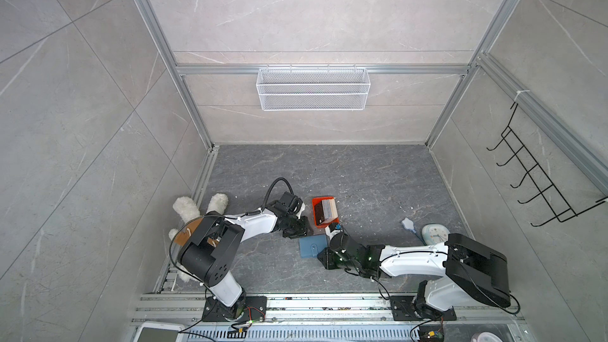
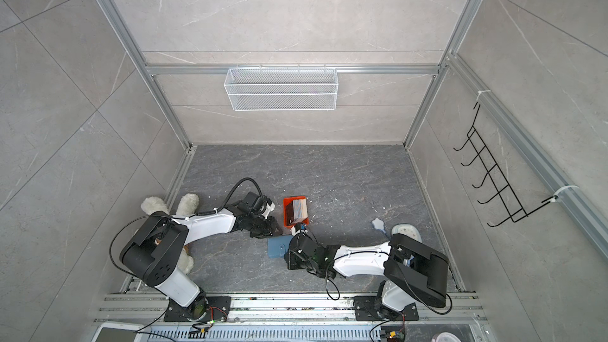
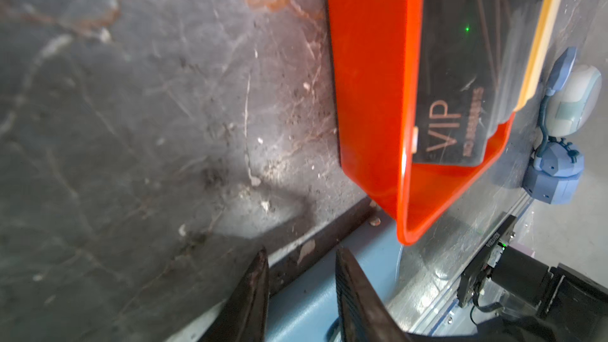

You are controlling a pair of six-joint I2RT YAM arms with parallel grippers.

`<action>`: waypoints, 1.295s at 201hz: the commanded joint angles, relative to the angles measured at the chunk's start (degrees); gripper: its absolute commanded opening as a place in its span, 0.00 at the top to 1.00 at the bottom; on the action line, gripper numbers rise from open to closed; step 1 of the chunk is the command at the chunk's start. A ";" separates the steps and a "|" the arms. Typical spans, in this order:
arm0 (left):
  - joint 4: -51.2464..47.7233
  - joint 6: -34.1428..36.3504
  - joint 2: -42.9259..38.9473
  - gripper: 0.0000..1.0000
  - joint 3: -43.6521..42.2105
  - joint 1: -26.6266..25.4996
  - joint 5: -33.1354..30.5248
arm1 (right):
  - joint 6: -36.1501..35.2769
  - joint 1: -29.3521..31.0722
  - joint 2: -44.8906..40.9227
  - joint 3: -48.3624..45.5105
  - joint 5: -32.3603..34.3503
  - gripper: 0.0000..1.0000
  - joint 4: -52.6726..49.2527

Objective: Put the credit cards into the card holder

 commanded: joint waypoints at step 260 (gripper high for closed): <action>21.50 -25.65 -19.47 0.54 -19.43 -19.89 -3.83 | 8.24 -0.14 -17.88 -8.46 9.47 0.69 -14.10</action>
